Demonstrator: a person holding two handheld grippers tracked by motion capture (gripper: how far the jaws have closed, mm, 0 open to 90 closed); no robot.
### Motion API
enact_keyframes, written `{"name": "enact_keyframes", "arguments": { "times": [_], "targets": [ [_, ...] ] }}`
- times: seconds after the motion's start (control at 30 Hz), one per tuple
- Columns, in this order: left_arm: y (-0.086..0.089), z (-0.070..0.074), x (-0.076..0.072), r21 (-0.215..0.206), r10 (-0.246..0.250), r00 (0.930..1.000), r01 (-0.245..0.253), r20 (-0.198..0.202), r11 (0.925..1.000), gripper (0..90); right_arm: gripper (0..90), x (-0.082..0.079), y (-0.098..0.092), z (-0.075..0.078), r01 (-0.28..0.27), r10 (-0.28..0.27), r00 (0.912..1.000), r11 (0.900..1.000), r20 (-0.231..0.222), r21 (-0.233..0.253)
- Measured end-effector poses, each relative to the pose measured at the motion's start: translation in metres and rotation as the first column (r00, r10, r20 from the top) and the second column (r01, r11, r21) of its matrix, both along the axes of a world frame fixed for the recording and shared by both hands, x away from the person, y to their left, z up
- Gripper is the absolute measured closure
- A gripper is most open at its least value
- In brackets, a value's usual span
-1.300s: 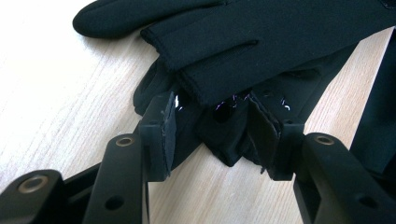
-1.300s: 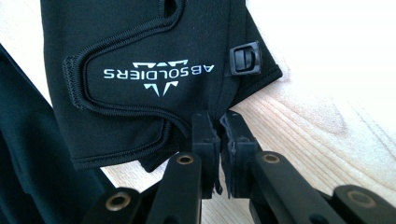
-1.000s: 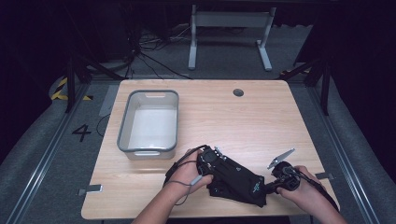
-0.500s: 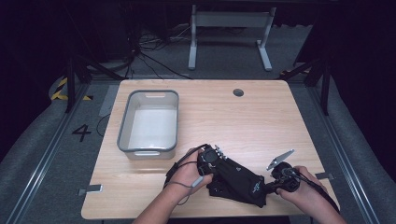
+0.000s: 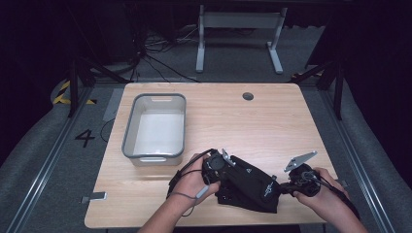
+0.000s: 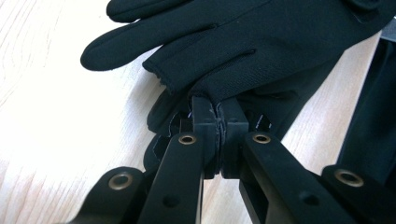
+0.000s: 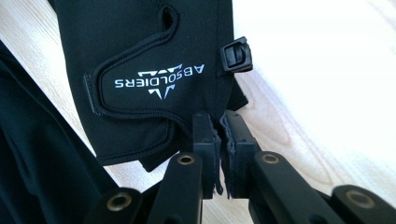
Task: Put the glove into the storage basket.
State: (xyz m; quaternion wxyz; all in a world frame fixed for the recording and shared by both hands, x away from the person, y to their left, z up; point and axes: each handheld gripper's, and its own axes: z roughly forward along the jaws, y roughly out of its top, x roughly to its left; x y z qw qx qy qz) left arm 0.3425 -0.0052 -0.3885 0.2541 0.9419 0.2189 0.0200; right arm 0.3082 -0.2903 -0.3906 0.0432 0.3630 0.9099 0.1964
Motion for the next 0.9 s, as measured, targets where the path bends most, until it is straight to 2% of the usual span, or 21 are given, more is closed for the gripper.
{"name": "enact_keyframes", "arguments": {
  "times": [0.27, 0.43, 0.6, 0.73, 0.9],
  "targets": [
    [0.005, 0.005, -0.009, -0.002, 0.005, 1.0000, -0.005, -0.004, 1.0000, 88.2, 85.3, 0.006, 0.002, 0.007, -0.026, 0.026, 0.9991, 1.000, 0.034, -0.005],
    [0.008, 0.007, -0.016, 0.022, 0.007, 1.0000, -0.007, -0.006, 0.9997, 88.1, 85.4, 0.010, 0.007, 0.009, -0.054, 0.055, 0.9972, 0.998, 0.051, -0.019],
    [0.011, 0.006, -0.021, 0.036, 0.010, 0.9997, -0.010, -0.021, 0.9993, 88.0, 85.3, 0.015, 0.011, 0.009, -0.075, 0.076, 0.9960, 0.997, 0.048, -0.020],
    [0.011, 0.005, -0.024, 0.055, 0.001, 0.9999, 0.000, -0.016, 0.9985, 88.0, 85.4, 0.018, 0.015, 0.008, -0.092, 0.094, 0.9944, 0.995, 0.049, -0.029],
    [0.010, 0.003, -0.027, 0.062, -0.011, 0.9993, 0.014, -0.036, 0.9980, 87.9, 85.3, 0.021, 0.015, 0.007, -0.088, 0.090, 0.9952, 0.996, 0.040, -0.027]
  ]
}}
